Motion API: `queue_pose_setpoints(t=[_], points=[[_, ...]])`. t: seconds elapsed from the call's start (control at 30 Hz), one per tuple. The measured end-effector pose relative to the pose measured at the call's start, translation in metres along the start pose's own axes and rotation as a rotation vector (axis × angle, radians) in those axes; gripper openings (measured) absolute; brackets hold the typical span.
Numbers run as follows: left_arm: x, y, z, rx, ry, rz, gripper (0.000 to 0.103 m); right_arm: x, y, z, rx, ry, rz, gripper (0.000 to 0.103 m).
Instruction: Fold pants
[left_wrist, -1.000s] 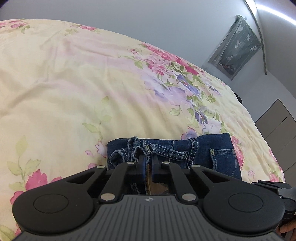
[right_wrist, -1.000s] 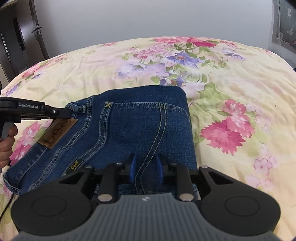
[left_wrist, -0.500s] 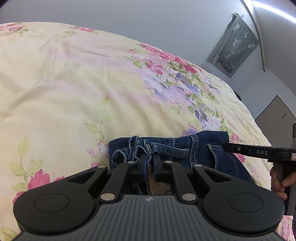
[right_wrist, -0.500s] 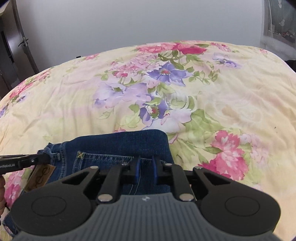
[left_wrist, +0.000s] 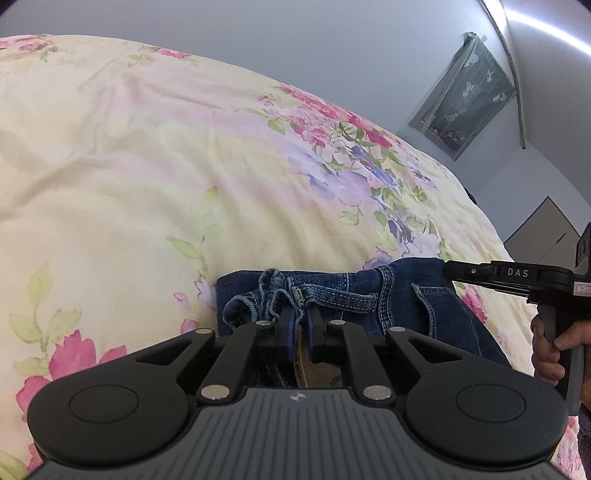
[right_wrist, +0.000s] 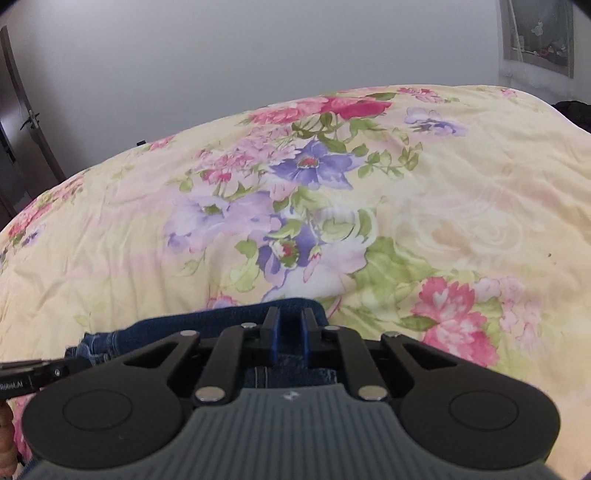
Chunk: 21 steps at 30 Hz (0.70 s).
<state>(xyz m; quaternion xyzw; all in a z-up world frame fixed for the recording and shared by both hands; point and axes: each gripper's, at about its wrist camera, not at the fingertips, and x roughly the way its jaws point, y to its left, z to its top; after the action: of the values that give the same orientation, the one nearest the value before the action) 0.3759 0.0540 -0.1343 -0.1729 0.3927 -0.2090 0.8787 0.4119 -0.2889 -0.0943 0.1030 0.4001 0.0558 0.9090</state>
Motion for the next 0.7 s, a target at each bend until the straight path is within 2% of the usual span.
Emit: queue_pose_setpoints(t=[0.13,0.27,0.4,0.47,0.7], points=[[0.001,-0.002,0.001,0.000,0.007,0.008,0.013,0.019,0.001,-0.003,-0.017,0.036,-0.026,0.005],[-0.005,-0.008,0.004,0.000,0.013,0.028,0.015,0.000,0.004,-0.002,-0.033,0.048,-0.022,0.007],[-0.030,-0.021,0.004,-0.025,-0.003,0.070,0.017,-0.045,0.000,-0.018,-0.047,0.026,0.002,0.011],[-0.046,-0.031,0.000,-0.004,-0.012,0.091,0.019,-0.077,-0.004,-0.033,-0.055,0.003,0.018,0.011],[-0.107,-0.073,-0.048,0.105,-0.043,0.082,0.019,-0.172,-0.016,-0.111,-0.041,-0.044,-0.003,0.012]])
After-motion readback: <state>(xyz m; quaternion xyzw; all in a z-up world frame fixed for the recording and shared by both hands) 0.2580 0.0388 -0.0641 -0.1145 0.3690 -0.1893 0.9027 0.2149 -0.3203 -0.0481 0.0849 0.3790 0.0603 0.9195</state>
